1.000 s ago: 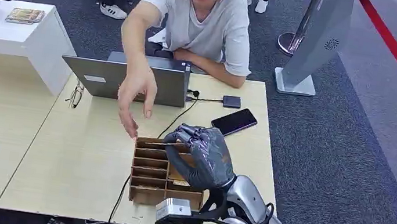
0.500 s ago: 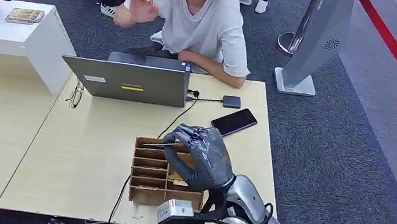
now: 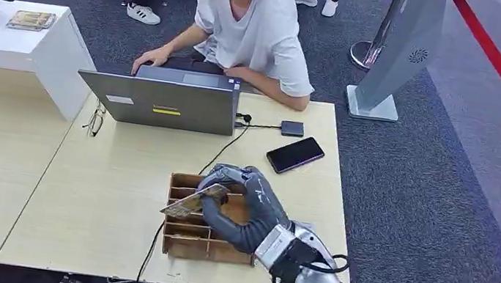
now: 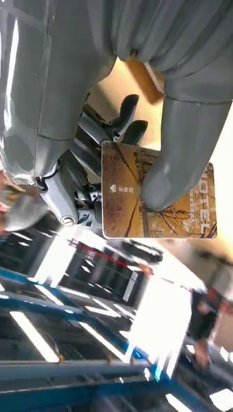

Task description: Pass the card to the sensor for recognition and then transmit it.

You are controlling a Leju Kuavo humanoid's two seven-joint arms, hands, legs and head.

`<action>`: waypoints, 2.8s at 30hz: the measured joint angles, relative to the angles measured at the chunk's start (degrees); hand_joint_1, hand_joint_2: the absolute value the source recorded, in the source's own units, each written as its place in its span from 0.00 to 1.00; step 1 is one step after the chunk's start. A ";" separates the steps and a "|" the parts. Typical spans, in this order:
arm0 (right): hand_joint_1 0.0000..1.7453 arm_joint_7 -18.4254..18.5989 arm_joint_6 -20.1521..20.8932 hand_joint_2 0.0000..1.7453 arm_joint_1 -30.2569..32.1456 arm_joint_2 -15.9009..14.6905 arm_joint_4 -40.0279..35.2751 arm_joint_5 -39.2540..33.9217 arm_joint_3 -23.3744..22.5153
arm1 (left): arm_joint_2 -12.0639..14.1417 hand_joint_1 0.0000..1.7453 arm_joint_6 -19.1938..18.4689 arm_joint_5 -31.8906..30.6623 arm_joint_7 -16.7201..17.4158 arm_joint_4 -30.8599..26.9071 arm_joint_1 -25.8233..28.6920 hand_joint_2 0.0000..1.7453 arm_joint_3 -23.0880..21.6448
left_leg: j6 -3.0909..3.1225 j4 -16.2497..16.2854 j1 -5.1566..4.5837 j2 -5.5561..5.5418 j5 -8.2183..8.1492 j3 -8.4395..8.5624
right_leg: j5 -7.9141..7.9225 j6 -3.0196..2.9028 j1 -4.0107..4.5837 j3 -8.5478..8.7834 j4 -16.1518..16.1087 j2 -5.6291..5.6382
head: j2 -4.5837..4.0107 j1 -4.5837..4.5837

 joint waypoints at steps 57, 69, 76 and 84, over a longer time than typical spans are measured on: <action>1.00 4.50 21.65 1.00 2.05 -3.59 -3.73 -25.68 -1.24 | 0.02 0.00 6.80 2.16 4.02 -0.31 -12.14 0.00 2.58 | -0.12 -0.04 0.02 -0.05 0.65 -0.45 | 0.64 -0.22 0.02 -0.50 0.05 -0.06 | 0.00 0.00; 1.00 4.48 22.74 1.00 0.66 -3.61 -0.68 -27.05 -0.09 | 0.53 0.00 6.86 2.93 3.06 -0.31 -11.72 0.00 4.90 | -0.13 -0.04 0.01 -0.07 0.66 -0.55 | 0.63 -0.22 0.02 -0.62 0.04 -0.08 | 0.00 0.00; 1.00 4.48 22.87 1.00 0.27 -3.61 0.37 -27.10 0.42 | 0.55 0.00 6.86 2.93 3.06 -0.31 -11.71 0.00 5.68 | -0.13 -0.04 0.01 -0.07 0.66 -0.56 | 0.63 -0.22 0.02 -0.62 0.05 -0.08 | 0.00 0.00; 1.00 4.50 23.02 1.00 -0.15 -3.61 1.11 -27.10 0.87 | 0.57 0.00 6.93 2.93 3.04 -0.31 -11.71 0.00 6.21 | -0.13 -0.04 0.01 -0.07 0.66 -0.56 | 0.63 -0.22 0.02 -0.62 0.05 -0.08 | 0.00 0.00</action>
